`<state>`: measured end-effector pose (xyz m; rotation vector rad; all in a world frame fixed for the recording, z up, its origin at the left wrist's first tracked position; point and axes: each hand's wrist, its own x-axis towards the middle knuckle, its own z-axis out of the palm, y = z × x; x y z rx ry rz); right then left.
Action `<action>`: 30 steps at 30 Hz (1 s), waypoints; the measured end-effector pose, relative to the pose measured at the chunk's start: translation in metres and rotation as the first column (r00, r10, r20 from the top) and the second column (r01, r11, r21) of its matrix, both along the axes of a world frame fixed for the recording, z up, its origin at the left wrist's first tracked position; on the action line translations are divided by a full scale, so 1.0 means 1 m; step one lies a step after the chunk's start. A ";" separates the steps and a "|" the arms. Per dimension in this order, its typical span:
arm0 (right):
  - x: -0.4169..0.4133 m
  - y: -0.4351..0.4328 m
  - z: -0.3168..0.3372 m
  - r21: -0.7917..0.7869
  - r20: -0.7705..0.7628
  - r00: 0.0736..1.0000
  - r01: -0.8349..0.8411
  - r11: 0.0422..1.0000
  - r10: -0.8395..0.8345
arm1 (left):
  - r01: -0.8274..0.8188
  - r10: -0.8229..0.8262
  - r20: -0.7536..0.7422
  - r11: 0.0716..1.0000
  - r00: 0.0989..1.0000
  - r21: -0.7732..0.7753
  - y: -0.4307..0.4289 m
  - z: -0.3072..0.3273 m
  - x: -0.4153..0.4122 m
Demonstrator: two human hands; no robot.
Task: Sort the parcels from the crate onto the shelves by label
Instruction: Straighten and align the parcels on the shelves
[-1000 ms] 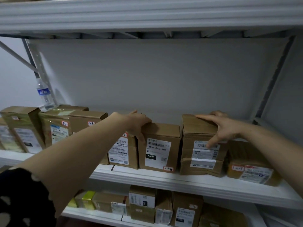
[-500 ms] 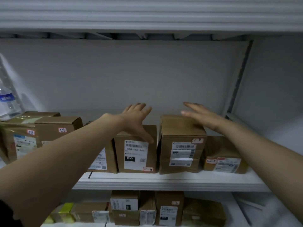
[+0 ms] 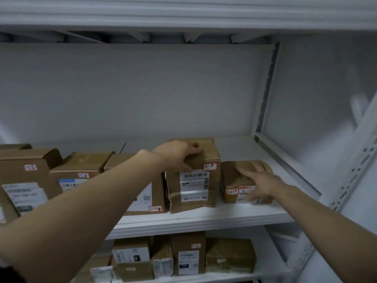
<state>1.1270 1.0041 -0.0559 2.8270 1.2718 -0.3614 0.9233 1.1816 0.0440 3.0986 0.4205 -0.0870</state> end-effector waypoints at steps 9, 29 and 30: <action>0.014 -0.019 -0.004 0.283 -0.042 0.991 -0.113 0.952 0.130 | -0.051 0.051 -0.020 0.999 0.998 -0.003 -0.005 0.002 0.002; -0.008 -0.024 -0.010 0.412 0.063 0.982 -0.190 0.891 0.180 | -0.097 0.095 0.032 0.992 0.995 0.083 -0.023 -0.002 -0.004; -0.013 -0.025 -0.008 0.436 0.085 0.983 -0.184 0.881 0.164 | -0.106 0.102 0.052 0.991 0.993 0.086 -0.024 -0.003 -0.006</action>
